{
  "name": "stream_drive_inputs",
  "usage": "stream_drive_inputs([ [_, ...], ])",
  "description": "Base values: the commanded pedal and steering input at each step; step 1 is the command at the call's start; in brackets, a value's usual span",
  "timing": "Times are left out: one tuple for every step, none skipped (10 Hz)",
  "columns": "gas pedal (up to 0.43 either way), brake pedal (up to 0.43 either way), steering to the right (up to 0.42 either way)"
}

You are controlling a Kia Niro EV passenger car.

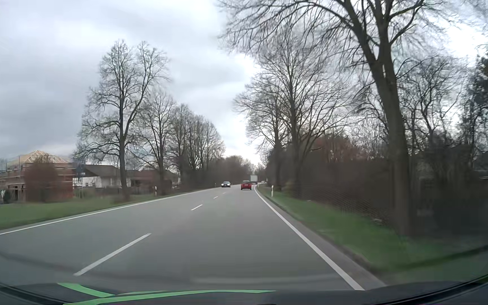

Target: Follow the waypoints while adhering to traffic rules and regulations

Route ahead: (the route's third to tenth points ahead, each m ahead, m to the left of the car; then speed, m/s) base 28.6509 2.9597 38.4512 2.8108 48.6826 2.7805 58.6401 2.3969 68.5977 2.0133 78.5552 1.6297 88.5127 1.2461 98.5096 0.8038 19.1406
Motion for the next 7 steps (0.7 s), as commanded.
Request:
stream_drive_inputs([
  [0.157,0.0,0.002],
  [0.157,0.0,0.002],
  [0.157,0.0,0.002],
  [0.157,0.0,0.002],
  [0.157,0.0,0.002],
  [0.157,0.0,0.002],
  [0.157,0.0,0.002],
])
